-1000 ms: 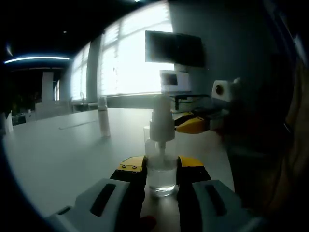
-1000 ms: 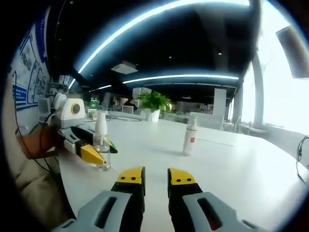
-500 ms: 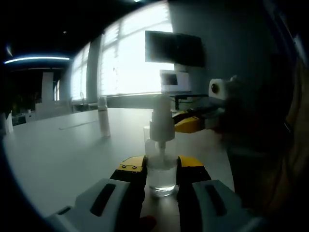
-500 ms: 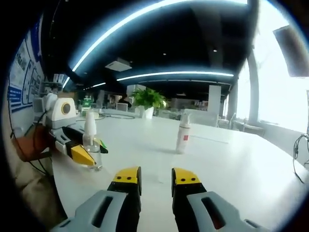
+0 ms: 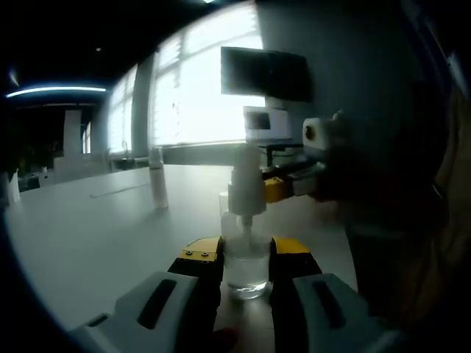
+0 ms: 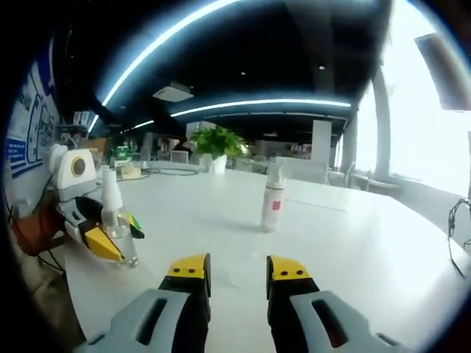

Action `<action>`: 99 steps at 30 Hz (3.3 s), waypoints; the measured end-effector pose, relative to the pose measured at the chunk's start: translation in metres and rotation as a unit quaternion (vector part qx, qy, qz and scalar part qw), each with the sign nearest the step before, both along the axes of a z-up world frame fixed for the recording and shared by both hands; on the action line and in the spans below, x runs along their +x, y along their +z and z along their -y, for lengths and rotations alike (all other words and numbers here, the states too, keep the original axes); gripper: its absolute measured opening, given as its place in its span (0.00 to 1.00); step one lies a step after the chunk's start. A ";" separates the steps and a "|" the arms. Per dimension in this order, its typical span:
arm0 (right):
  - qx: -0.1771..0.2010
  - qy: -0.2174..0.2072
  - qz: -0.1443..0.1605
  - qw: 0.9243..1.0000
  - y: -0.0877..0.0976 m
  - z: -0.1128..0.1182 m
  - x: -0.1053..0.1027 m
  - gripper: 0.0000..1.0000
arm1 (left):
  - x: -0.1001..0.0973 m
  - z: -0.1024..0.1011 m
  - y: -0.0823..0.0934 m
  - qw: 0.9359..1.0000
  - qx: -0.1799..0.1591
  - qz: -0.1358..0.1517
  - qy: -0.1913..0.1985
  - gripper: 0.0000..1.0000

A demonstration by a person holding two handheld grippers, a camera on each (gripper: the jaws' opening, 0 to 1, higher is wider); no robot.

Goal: Clamp pump bottle remove cover press pump head put on cover

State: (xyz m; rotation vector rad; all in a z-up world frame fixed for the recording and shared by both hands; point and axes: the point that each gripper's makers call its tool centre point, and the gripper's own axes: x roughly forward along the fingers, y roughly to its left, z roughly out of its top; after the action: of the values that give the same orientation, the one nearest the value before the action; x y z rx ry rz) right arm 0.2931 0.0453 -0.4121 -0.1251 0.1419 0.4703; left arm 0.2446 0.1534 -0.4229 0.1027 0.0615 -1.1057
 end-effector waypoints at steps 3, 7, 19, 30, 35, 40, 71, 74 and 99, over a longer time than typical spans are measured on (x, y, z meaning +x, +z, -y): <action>-0.003 -0.001 -0.004 1.000 -0.002 -0.003 0.005 0.27 | 0.000 0.000 0.000 1.000 0.000 0.001 0.000 0.15; 0.001 -0.003 -0.014 1.000 -0.005 -0.005 0.011 0.27 | -0.001 0.000 0.000 1.000 0.000 0.001 0.000 0.15; 0.008 -0.008 -0.036 0.999 -0.013 -0.011 0.024 0.27 | 0.000 0.000 0.000 1.000 0.000 0.001 0.000 0.15; -0.008 -0.005 -0.034 0.999 -0.019 -0.017 0.027 0.20 | -0.001 0.000 0.000 1.000 0.001 0.002 0.000 0.15; -0.010 -0.007 -0.028 1.000 -0.019 -0.016 0.029 0.16 | -0.001 0.000 0.000 1.000 0.001 0.002 0.000 0.15; -0.010 -0.010 -0.028 1.000 -0.020 -0.012 0.030 0.12 | -0.001 0.000 0.000 1.000 0.001 0.002 0.000 0.15; 0.017 -0.005 -0.031 0.999 -0.015 -0.013 0.028 0.11 | 0.000 0.000 -0.001 1.000 0.001 0.002 0.000 0.15; 0.018 -0.004 -0.023 1.000 -0.007 -0.014 0.026 0.11 | 0.000 0.000 0.000 1.000 0.001 0.002 0.000 0.15; 0.033 0.017 0.017 0.999 0.057 -0.042 -0.014 0.11 | -0.001 0.001 -0.001 1.000 0.002 0.001 0.000 0.15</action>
State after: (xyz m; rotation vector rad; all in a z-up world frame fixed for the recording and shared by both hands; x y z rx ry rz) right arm 0.2791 0.0874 -0.3556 -0.0708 0.0901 0.5052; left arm 0.2440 0.1526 -0.4235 0.1071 0.0609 -1.1046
